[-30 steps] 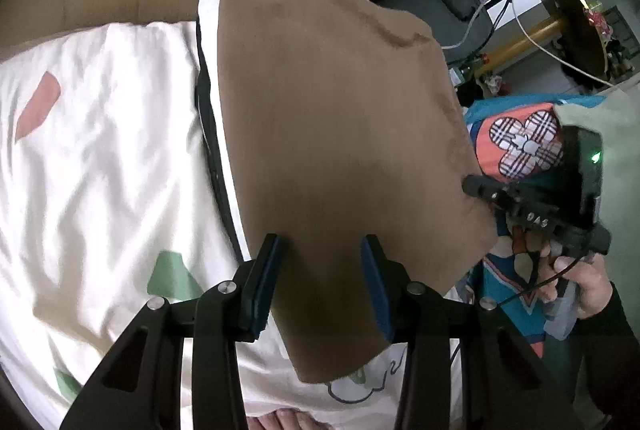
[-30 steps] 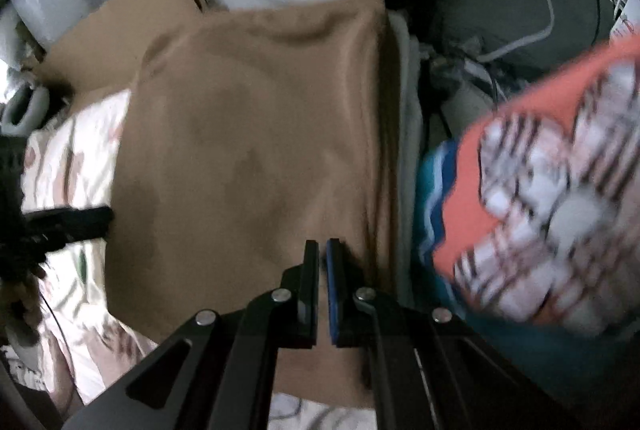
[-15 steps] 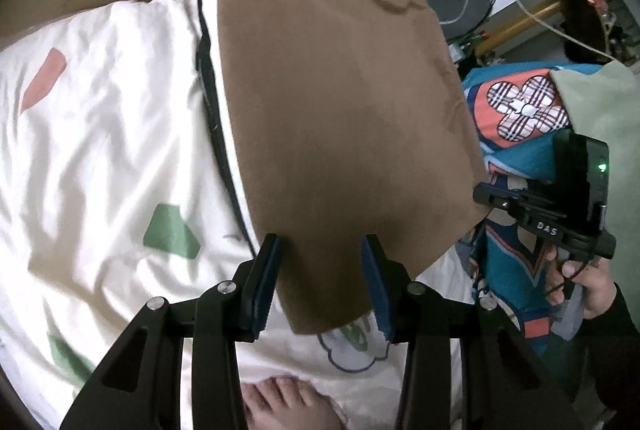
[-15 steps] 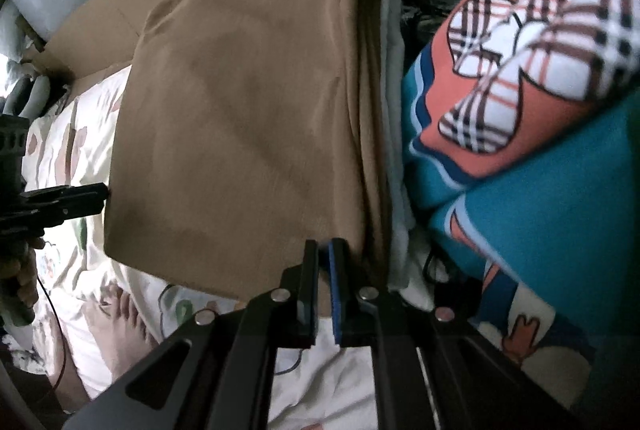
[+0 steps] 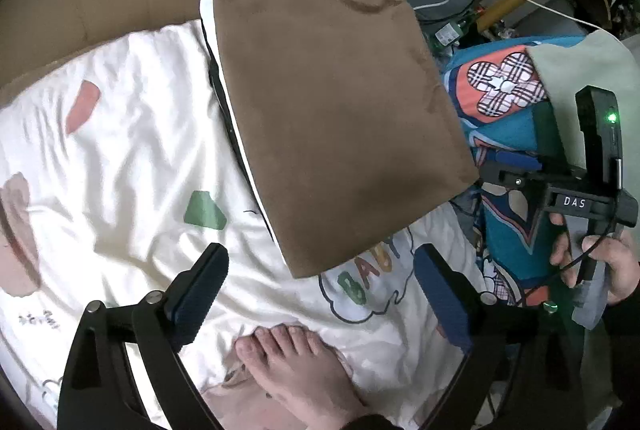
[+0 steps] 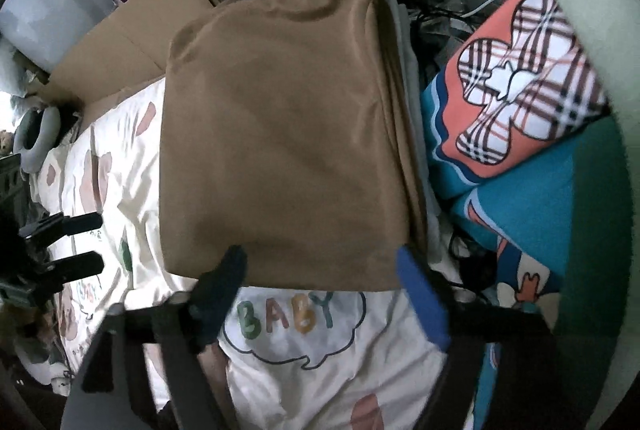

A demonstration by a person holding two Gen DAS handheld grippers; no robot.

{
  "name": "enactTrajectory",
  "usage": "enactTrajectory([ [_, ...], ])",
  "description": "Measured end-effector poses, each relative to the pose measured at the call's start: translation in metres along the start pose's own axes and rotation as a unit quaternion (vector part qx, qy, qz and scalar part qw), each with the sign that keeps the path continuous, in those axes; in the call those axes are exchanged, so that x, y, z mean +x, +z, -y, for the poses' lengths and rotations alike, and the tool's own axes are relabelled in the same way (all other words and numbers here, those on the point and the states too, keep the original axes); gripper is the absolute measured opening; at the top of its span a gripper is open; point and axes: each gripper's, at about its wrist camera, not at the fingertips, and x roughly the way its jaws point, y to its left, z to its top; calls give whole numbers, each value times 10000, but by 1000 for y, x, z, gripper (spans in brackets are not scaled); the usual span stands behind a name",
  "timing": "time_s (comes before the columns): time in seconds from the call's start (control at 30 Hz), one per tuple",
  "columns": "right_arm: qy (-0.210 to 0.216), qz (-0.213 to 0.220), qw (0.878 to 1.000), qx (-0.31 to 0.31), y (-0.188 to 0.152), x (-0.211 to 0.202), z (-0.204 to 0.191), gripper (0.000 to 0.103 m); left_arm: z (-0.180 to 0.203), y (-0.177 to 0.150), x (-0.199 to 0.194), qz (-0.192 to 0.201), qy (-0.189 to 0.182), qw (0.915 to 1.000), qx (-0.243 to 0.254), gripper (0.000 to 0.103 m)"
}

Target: Fold clothes

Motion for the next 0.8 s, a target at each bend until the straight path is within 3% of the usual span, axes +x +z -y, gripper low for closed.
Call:
enactTrajectory([
  [0.33,-146,83,9998,114,-4,-35,4,99,24,9,-53,-31,546,9967,598,94],
  [0.8,221,19,9994,278,0,-98,-1,102,43,9,-140,161,668,9969,381,94],
])
